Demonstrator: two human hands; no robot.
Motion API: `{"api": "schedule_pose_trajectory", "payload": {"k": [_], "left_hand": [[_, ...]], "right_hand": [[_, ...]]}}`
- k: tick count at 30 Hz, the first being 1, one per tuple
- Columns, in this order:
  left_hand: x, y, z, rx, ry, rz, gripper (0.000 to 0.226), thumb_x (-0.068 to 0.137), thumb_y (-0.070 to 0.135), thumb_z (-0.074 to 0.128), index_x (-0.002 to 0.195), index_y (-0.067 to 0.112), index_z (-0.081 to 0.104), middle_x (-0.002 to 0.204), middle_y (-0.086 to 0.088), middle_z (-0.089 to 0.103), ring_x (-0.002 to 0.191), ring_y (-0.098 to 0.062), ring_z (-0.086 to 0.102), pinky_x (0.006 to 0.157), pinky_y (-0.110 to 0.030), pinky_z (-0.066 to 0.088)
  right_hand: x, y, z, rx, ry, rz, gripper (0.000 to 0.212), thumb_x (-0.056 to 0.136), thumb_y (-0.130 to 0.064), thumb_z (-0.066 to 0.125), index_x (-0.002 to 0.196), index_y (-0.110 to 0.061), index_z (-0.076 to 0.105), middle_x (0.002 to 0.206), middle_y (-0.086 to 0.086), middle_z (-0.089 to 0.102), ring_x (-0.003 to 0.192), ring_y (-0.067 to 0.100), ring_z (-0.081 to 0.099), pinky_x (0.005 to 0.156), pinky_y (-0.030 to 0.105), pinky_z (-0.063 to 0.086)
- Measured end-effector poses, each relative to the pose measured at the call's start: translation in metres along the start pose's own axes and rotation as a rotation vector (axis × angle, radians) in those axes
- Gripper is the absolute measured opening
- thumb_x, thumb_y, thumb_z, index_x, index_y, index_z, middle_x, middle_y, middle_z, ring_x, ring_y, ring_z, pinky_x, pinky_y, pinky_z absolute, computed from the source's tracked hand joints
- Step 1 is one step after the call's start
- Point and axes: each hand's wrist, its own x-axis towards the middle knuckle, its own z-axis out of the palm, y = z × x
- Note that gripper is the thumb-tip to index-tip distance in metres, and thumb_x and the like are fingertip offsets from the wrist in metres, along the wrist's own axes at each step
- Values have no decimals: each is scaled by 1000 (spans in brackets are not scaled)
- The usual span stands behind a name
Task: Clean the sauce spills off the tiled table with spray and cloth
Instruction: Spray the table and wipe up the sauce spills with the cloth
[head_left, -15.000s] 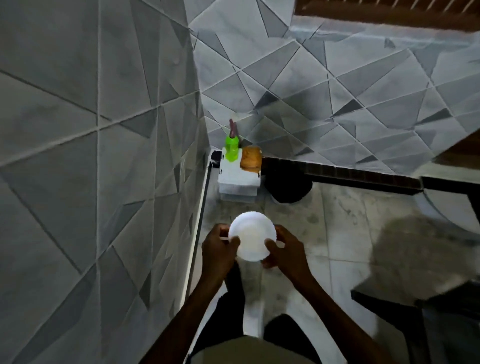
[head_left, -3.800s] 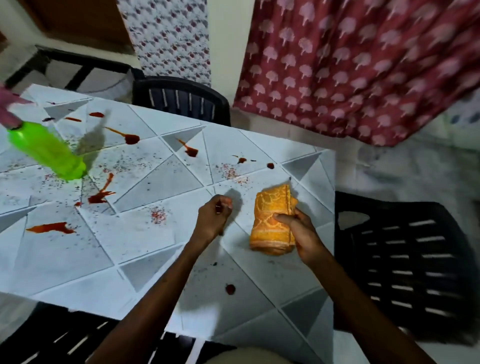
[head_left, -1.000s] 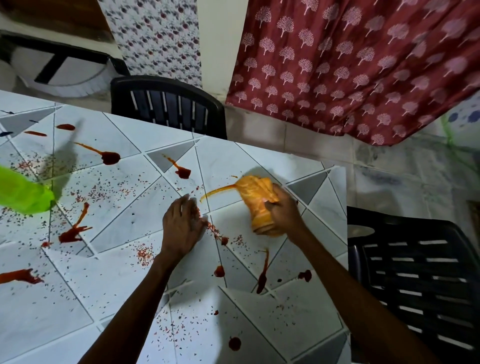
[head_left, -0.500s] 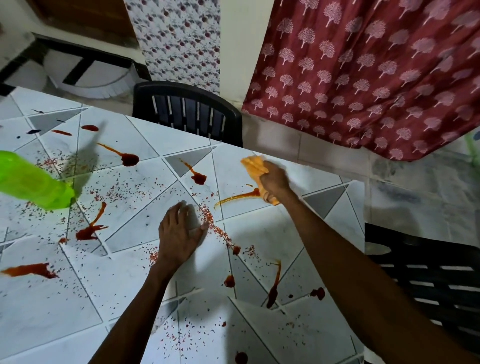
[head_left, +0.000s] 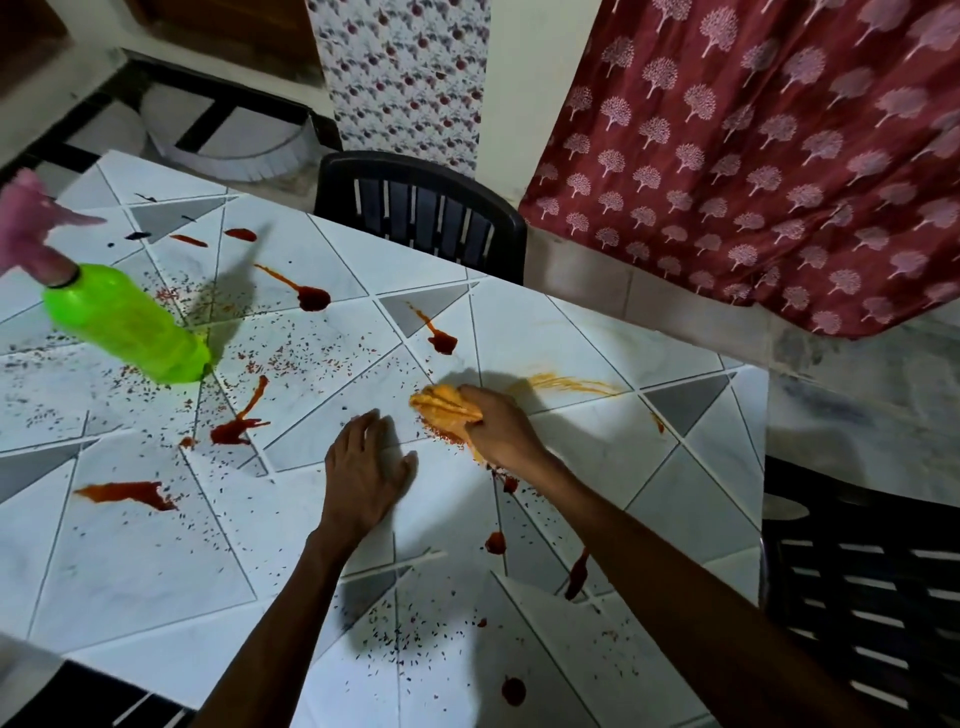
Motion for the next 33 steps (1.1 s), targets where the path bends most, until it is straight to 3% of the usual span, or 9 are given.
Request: {"api": "schedule_pose_trajectory", "payload": {"k": [2,5,8,12,16,19,24,27,33], "left_hand": [[-3,1,2,2,-14,4,69,85,58,58,133,9,54,141,-13,52,126,-33,50,99,-46,47],[-10,6,4,-12,-17,37,66,84,56,63,133,13,54,140,-10,51,125,-30,51,96,-44,48],[-22,10,4,-6,-21,63,65,84,55,64,133,13,54,140,-10,51,125,-29,51,95,-45,49],[-38,8,5,29,-51,57,66,84,54,64,133,12,53,143,-11,49,129,-30,48,98,-46,46],[-53,7,1,49,-64,58,67,85,55,61,134,10,53,143,-13,50,129,-32,47,100,-48,45],[-63,5,-6,42,-61,42,67,84,54,61,135,11,52,142,-12,50,129,-31,47,101,-47,45],[-81,-5,-13,19,-89,29,68,86,58,56,137,14,48,143,-8,48,131,-28,45,103,-46,43],[-91,-2,-16,19,-84,42,65,86,53,61,136,14,49,142,-8,48,129,-28,47,102,-44,43],[-110,23,-7,30,-115,116,68,86,54,59,135,8,51,140,-13,51,126,-32,49,100,-44,45]], "right_hand": [[-18,9,-12,87,108,40,47,88,5,57,131,-11,62,124,10,68,107,25,64,90,30,53],[-52,26,-37,197,260,134,42,90,9,59,130,-3,62,116,7,66,105,21,61,77,16,43],[-82,50,-55,143,388,254,47,94,4,59,140,-1,53,132,15,61,125,31,55,94,26,40],[-93,66,-47,121,463,356,31,101,-12,52,131,-6,60,127,20,64,117,38,59,94,38,44],[-77,32,7,322,378,287,32,102,-9,51,130,-17,63,110,-1,66,102,18,60,77,19,49],[-60,-3,50,410,233,214,28,104,-20,50,122,-36,63,107,-7,67,104,18,65,86,31,53],[-54,-35,78,434,51,192,42,99,-15,54,139,-24,58,131,4,66,115,21,61,98,33,50],[-69,-23,65,442,96,188,43,97,-9,57,139,-17,56,131,5,63,112,18,58,97,30,47],[-149,51,7,536,281,235,46,93,-18,64,135,-35,57,126,-2,63,118,27,61,103,53,49]]}}
